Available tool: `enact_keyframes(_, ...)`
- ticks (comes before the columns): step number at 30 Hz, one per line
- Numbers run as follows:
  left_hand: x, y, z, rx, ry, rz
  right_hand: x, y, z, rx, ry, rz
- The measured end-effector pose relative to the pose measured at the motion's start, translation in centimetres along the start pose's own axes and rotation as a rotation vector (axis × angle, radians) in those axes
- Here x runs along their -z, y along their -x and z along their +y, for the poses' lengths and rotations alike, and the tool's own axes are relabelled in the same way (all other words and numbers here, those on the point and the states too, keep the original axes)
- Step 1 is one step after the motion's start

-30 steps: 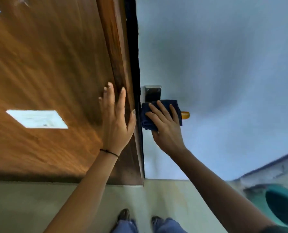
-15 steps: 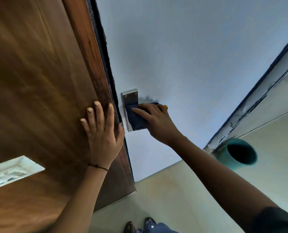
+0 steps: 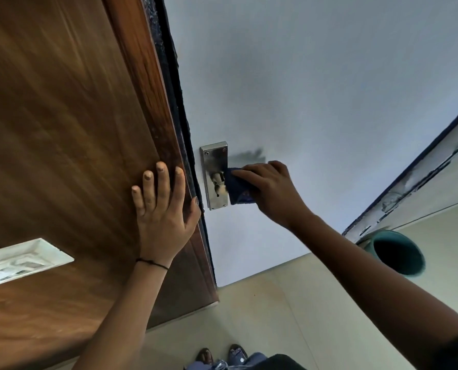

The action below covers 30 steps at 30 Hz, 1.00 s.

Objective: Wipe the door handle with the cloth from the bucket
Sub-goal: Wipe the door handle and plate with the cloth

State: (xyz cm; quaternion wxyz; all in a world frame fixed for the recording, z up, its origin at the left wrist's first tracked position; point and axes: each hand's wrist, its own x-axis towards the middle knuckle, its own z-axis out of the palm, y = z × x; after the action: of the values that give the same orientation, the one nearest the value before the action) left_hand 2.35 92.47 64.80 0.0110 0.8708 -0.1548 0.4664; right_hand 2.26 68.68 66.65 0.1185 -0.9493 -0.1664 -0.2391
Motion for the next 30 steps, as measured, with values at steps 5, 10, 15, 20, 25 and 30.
enact_keyframes(5,0.0,0.0,0.0,-0.009,-0.015,0.008,-1.8,-0.7,-3.8,0.101,0.007,0.026)
enact_keyframes(10,-0.1,0.1,0.0,-0.009,-0.019,0.011,-1.0,-0.2,-0.3,0.067,0.005,0.051)
enact_keyframes(15,0.0,-0.1,-0.1,-0.015,-0.006,-0.003,0.0,0.3,2.3,-0.015,-0.021,-0.02)
enact_keyframes(20,0.1,0.1,-0.3,-0.035,-0.003,-0.012,0.2,0.6,3.6,-0.205,-0.237,-0.029)
enact_keyframes(25,0.1,0.2,-0.2,-0.049,-0.002,-0.012,-0.2,1.6,3.1,-0.572,-0.789,0.024)
enact_keyframes(30,0.2,0.1,-0.1,-0.046,0.028,-0.014,-1.1,1.9,-0.7,-0.803,-1.157,0.356)
